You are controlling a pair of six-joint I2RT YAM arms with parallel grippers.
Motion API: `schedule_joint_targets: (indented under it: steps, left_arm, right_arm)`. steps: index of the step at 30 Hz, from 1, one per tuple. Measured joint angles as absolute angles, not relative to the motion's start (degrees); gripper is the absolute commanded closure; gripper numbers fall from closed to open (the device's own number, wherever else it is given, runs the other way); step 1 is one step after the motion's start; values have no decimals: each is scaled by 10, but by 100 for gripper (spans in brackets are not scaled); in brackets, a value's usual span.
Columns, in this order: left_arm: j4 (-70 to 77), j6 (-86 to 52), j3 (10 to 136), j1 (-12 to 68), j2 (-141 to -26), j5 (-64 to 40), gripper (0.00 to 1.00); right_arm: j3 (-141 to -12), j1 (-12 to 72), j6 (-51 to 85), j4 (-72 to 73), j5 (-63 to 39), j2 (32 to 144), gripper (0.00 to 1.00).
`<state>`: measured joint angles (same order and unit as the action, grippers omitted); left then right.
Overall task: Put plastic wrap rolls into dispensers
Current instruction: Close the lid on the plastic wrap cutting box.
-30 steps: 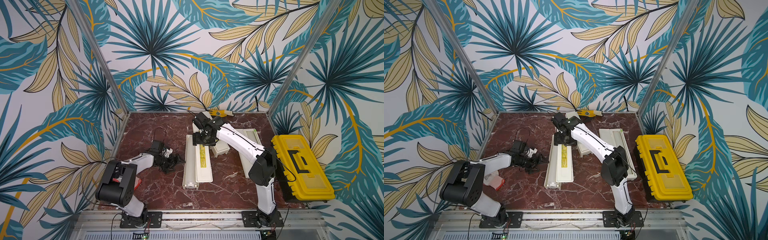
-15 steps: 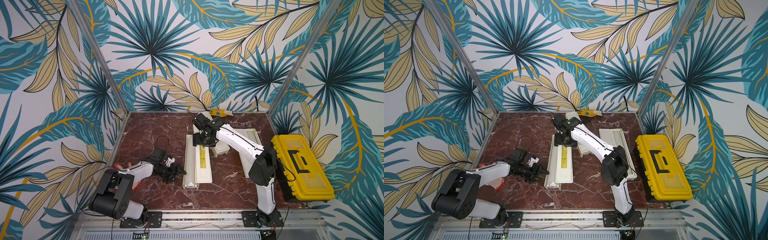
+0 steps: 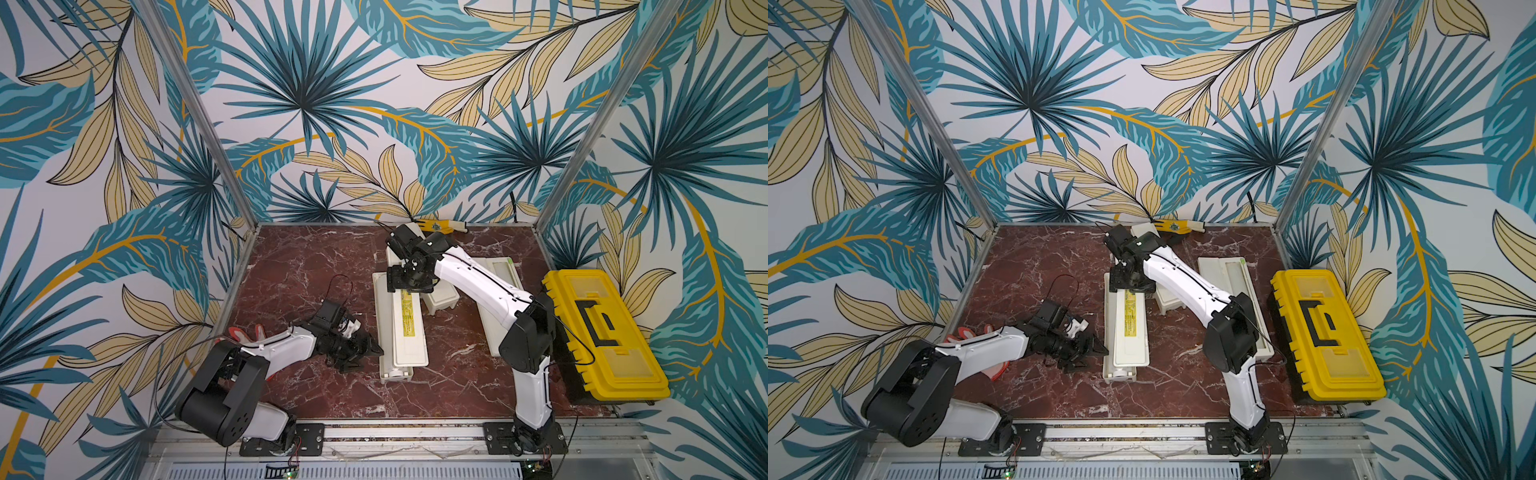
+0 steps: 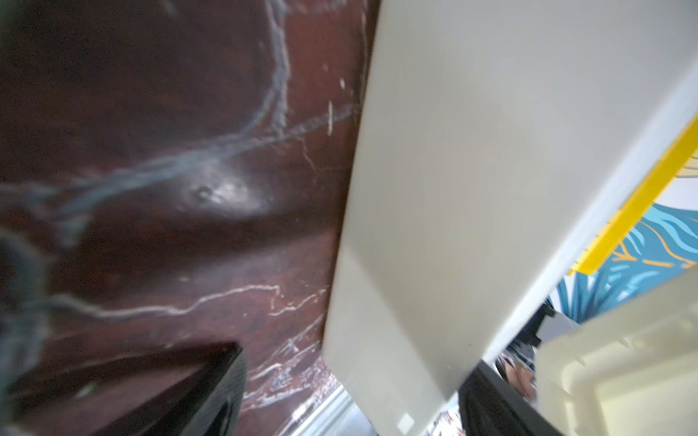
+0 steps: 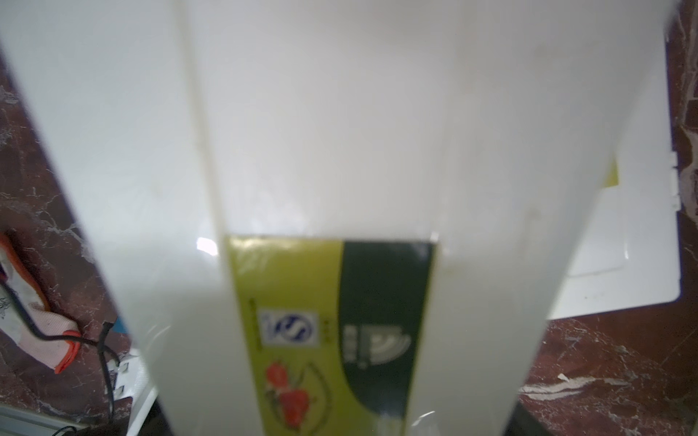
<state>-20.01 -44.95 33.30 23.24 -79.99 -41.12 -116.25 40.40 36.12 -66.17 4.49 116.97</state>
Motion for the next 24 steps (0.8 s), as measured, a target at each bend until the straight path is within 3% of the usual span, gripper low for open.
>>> schedule_joint_targets:
  steps: [7, 24]
  left_arm:
    - [-272, -403, 392, 165, -730, -338, 0]
    - [-290, -329, 446, 70, -766, -326, 0]
  right_arm:
    - [-1209, 423, 364, -686, 44, 1220, 35]
    - [-1272, 448, 382, -713, 47, 1300, 32]
